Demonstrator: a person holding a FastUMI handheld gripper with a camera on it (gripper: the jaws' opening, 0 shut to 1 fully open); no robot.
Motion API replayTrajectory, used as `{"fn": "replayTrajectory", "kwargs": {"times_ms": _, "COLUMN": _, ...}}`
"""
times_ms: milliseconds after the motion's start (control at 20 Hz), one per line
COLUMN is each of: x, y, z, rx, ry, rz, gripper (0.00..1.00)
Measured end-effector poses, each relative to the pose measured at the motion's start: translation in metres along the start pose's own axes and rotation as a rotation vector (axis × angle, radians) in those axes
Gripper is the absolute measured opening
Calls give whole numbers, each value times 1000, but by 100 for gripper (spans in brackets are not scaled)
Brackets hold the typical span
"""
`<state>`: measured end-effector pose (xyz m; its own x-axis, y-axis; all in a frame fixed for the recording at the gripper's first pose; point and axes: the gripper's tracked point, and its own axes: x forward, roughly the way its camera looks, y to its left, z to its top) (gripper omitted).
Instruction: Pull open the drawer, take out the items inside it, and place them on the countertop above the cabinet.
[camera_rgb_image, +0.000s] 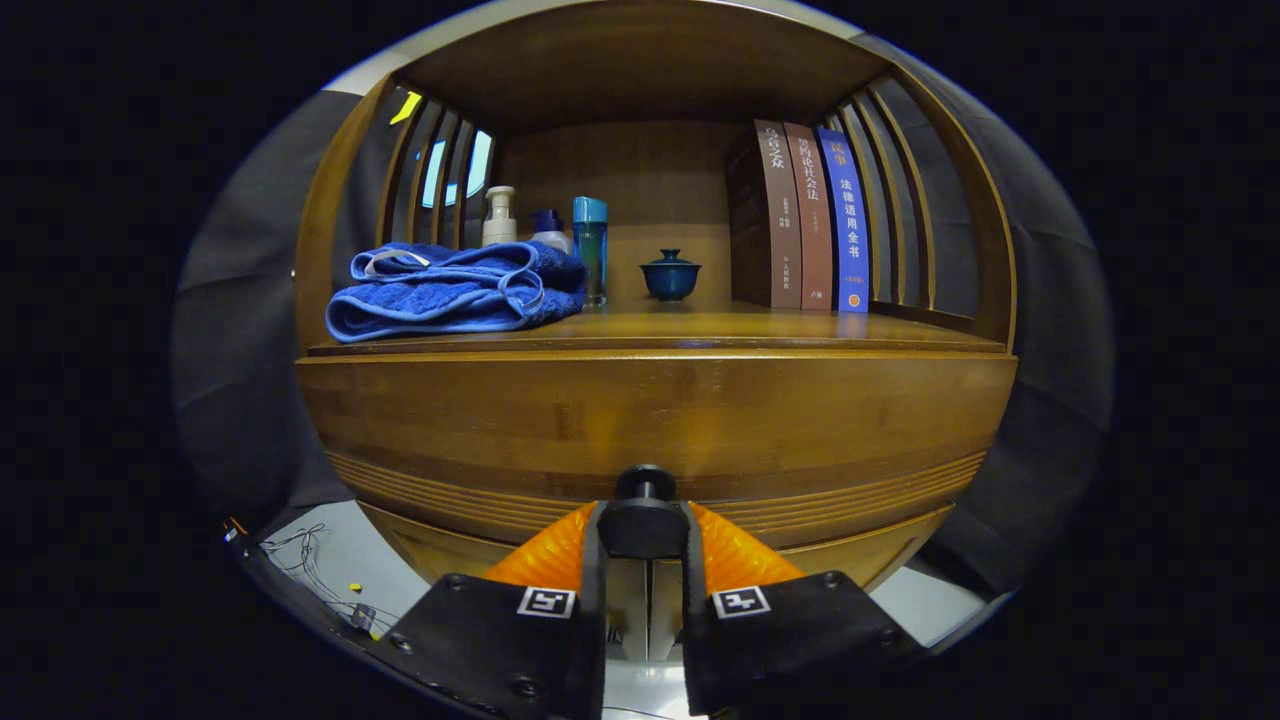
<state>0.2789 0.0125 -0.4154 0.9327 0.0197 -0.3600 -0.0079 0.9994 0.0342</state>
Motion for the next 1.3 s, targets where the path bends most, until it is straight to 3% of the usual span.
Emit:
{"fn": "replayTrajectory", "kwargs": {"times_ms": 800, "x": -111, "y": -5, "z": -25, "rx": 17, "ry": 3, "rz": -3, "gripper": 35}}
{"fn": "replayTrajectory", "kwargs": {"times_ms": 1300, "x": -154, "y": -7, "z": -39, "rx": 38, "ry": 22, "rz": 1, "gripper": 35}}
